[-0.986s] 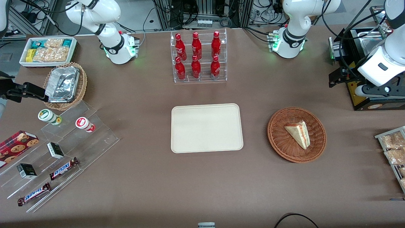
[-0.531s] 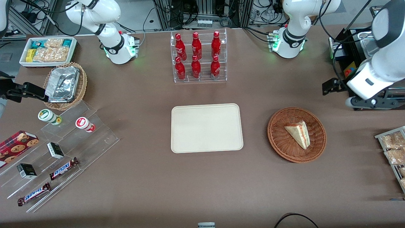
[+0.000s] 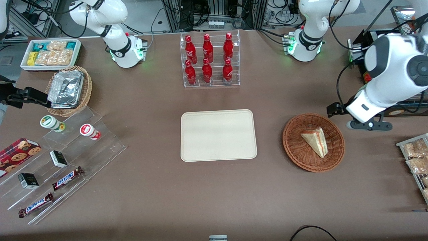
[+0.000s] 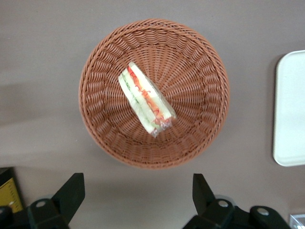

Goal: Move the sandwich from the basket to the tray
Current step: 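Move the left gripper over the wrapped sandwich in the wicker basket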

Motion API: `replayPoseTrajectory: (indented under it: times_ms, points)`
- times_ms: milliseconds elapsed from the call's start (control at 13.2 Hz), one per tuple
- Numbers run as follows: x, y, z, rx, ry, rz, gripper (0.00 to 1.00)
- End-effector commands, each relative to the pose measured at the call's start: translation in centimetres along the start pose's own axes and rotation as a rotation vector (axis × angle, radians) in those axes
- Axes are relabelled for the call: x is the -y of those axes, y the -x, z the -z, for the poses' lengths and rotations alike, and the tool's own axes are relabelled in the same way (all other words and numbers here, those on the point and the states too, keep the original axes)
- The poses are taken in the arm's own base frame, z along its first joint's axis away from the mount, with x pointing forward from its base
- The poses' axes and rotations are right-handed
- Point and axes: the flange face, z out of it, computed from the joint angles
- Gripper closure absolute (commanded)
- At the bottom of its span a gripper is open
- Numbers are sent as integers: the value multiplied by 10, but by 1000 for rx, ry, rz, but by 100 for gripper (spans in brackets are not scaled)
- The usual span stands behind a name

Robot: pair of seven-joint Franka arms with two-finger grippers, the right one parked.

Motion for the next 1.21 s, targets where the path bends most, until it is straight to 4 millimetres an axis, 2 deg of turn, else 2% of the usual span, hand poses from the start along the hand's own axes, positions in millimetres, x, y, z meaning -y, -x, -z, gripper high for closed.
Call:
replayPoseTrajectory:
  times_ms: [0, 76, 303, 455, 759, 986, 1138]
  points:
    - [-3, 4, -27, -34, -2, 19, 0]
    - [-4, 5, -38, -39, -2, 33, 0]
    - [-5, 4, -51, -51, 0, 89, 0]
    - [-10, -1, -62, -60, 2, 201, 0]
    - [-13, -1, -68, -97, 19, 449, 0]
    - [-14, 0, -84, -115, 41, 709, 0]
    - [-15, -2, -95, -106, 44, 802, 0]
